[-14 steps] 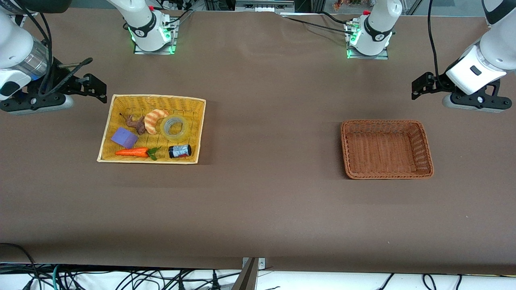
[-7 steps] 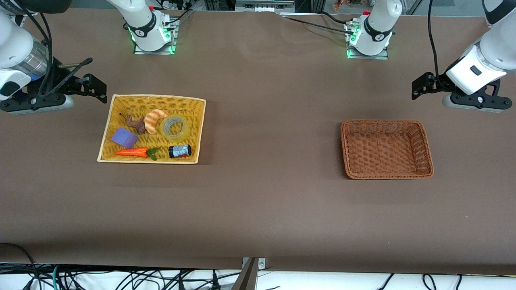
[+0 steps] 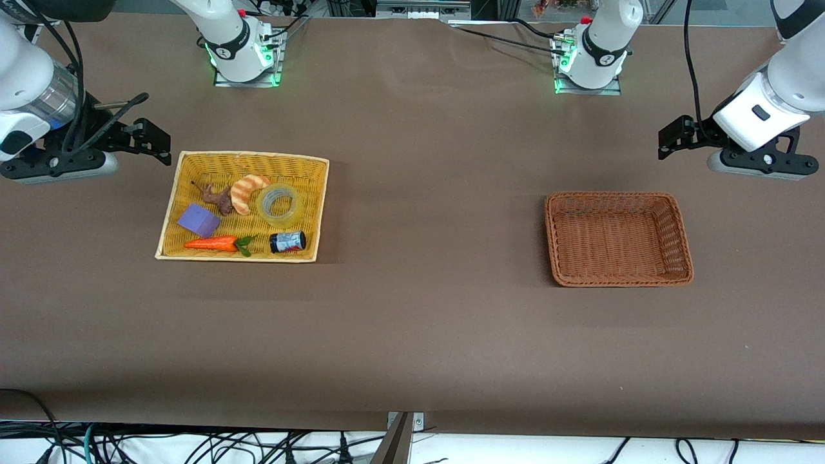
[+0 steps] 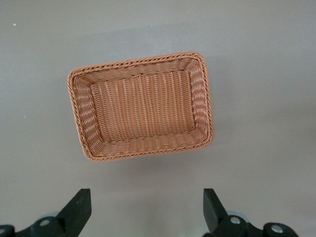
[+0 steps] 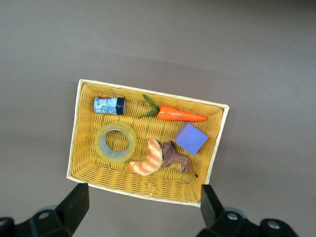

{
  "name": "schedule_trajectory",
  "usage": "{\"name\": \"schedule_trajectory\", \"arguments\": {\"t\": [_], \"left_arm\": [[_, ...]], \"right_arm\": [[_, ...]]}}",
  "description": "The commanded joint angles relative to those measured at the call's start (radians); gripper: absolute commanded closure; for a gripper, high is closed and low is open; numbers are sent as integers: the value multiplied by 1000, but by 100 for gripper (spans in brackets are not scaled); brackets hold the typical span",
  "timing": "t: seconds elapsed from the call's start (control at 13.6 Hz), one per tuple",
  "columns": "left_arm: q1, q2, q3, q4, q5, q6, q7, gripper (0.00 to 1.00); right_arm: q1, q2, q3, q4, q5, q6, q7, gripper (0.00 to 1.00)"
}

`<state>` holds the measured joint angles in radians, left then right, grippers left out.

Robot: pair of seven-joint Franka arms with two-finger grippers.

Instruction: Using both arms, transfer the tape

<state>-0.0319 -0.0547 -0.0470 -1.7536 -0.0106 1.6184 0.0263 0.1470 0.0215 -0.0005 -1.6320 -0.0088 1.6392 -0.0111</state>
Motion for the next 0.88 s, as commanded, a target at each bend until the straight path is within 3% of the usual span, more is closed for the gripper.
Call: {"name": "schedule_trajectory", "arguments": {"t": [0.0, 0.37, 0.81], "left_arm": [[6, 12, -5, 25, 6, -5, 1, 0], [6, 12, -7, 25, 8, -5, 1, 0], [6, 12, -7, 25, 8, -5, 3, 0]], "right_arm": [[-7, 6, 7, 11, -10, -2, -13, 0], [-6, 14, 8, 6, -10, -5, -13, 0], [11, 15, 28, -83, -4, 25, 22, 0]]}}
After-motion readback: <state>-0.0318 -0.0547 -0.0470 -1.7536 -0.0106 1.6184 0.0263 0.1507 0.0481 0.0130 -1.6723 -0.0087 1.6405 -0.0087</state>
